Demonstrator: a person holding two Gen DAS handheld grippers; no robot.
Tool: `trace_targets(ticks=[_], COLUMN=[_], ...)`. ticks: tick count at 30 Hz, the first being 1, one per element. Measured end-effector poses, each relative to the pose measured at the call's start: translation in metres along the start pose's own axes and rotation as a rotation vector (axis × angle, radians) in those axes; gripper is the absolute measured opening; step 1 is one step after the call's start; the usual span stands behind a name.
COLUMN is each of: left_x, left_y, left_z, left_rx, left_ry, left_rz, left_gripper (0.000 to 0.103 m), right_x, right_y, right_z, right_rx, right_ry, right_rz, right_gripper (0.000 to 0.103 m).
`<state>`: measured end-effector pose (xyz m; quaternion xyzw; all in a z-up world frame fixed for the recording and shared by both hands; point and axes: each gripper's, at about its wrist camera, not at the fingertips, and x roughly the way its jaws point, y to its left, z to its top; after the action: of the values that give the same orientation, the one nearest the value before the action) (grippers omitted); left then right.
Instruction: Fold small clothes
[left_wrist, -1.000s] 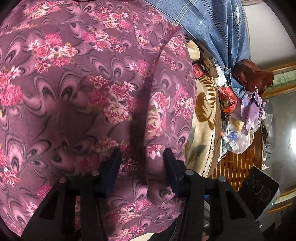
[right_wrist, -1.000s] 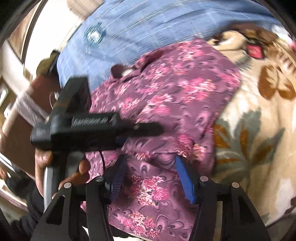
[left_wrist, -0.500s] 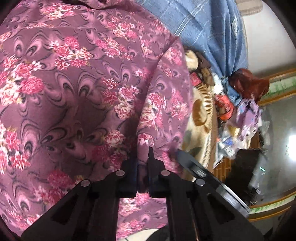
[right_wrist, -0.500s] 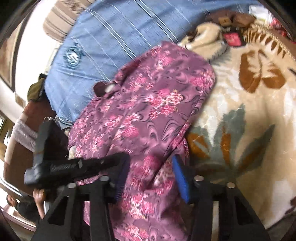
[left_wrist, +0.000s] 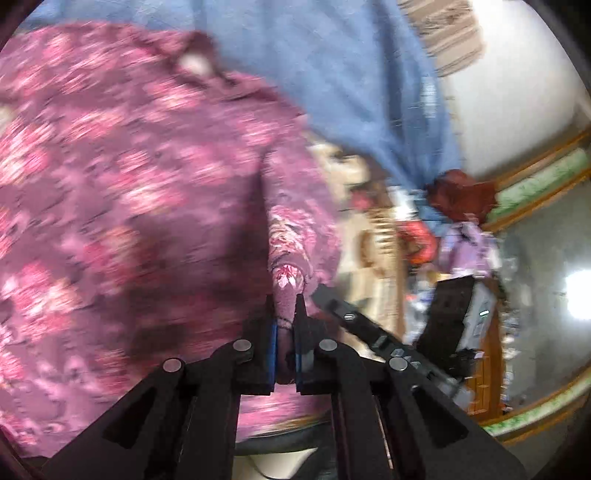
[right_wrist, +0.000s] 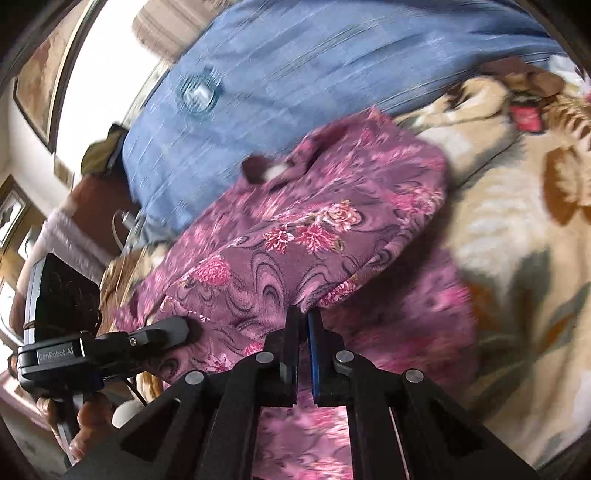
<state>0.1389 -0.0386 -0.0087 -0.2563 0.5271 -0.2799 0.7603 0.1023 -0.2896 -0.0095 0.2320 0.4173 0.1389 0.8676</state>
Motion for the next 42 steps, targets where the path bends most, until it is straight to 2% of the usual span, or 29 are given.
trace_targets(ticks=[3, 4, 5, 6, 8, 10, 13, 16, 19, 20, 22, 23, 26, 29, 32, 33, 34, 36, 38, 40, 42], left_x=[0.018, 0.023, 0.023, 0.021, 0.017, 0.014, 0.016, 0.021, 0.021, 0.021, 0.021, 0.021, 0.024, 0.019, 0.008, 0.005, 0.001, -0.010, -0.021, -0.025, -0.016], left_y=[0.042, 0.054, 0.060, 0.065, 0.069, 0.066, 0.059, 0.050, 0.048, 0.047, 0.046, 0.046, 0.045, 0.039, 0.033, 0.033, 0.032, 0.031, 0.028, 0.032, 0.044], left_z=[-0.011, -0.015, -0.017, -0.022, -0.027, -0.030, -0.033, -0.035, -0.037, -0.037, -0.037, -0.035, -0.031, -0.029, -0.028, -0.027, -0.027, -0.027, -0.027, -0.026, -0.023], left_rx=[-0.049, -0.062, -0.070, -0.083, -0.080, -0.055, -0.017, 0.007, 0.024, 0.034, 0.046, 0.047, 0.047, 0.067, 0.083, 0.084, 0.083, 0.084, 0.088, 0.097, 0.060], left_ry=[0.038, 0.050, 0.054, 0.044, 0.028, 0.004, -0.015, -0.019, -0.014, -0.017, -0.013, -0.017, -0.019, -0.037, -0.063, -0.070, -0.077, -0.096, -0.110, -0.111, -0.081], left_rz=[0.122, 0.168, 0.161, 0.115, 0.071, 0.056, 0.071, 0.096, 0.107, 0.117, 0.123, 0.132, 0.140, 0.145, 0.123, 0.116, 0.113, 0.100, 0.085, 0.115, 0.166], left_gripper=[0.005, 0.010, 0.013, 0.016, 0.025, 0.030, 0.031, 0.031, 0.030, 0.025, 0.017, 0.012, 0.006, 0.005, 0.005, 0.005, 0.005, 0.004, 0.004, 0.005, 0.005], right_x=[0.042, 0.054, 0.061, 0.059, 0.038, 0.019, 0.008, 0.027, 0.074, 0.083, 0.112, 0.127, 0.159, 0.184, 0.198, 0.200, 0.202, 0.199, 0.187, 0.177, 0.178], right_y=[0.006, 0.005, 0.004, 0.003, 0.006, 0.012, 0.026, 0.031, 0.028, 0.024, 0.018, 0.014, 0.003, -0.005, -0.001, 0.004, 0.010, 0.015, 0.026, 0.038, 0.045], right_z=[-0.015, -0.023, -0.028, -0.031, -0.028, -0.018, 0.013, 0.049, 0.090, 0.098, 0.116, 0.123, 0.135, 0.134, 0.131, 0.131, 0.129, 0.129, 0.133, 0.134, 0.132], right_rx=[-0.026, -0.036, -0.031, -0.022, -0.031, -0.050, -0.093, -0.093, -0.077, -0.070, -0.046, -0.033, -0.005, -0.013, -0.077, -0.113, -0.150, -0.157, -0.149, -0.154, -0.156], right_ry=[0.101, 0.147, 0.182, 0.182, 0.145, 0.091, 0.040, 0.062, 0.127, 0.148, 0.191, 0.213, 0.270, 0.317, 0.321, 0.320, 0.324, 0.315, 0.281, 0.251, 0.247], right_rz=[-0.029, -0.058, -0.090, -0.094, -0.082, -0.097, -0.117, -0.141, -0.205, -0.225, -0.263, -0.286, -0.345, -0.412, -0.516, -0.550, -0.569, -0.576, -0.525, -0.488, -0.476], right_gripper=[0.006, 0.010, 0.010, 0.015, 0.031, 0.065, 0.069, 0.068, 0.065, 0.065, 0.056, 0.054, 0.050, 0.040, 0.022, 0.010, 0.002, 0.002, 0.002, 0.002, 0.002])
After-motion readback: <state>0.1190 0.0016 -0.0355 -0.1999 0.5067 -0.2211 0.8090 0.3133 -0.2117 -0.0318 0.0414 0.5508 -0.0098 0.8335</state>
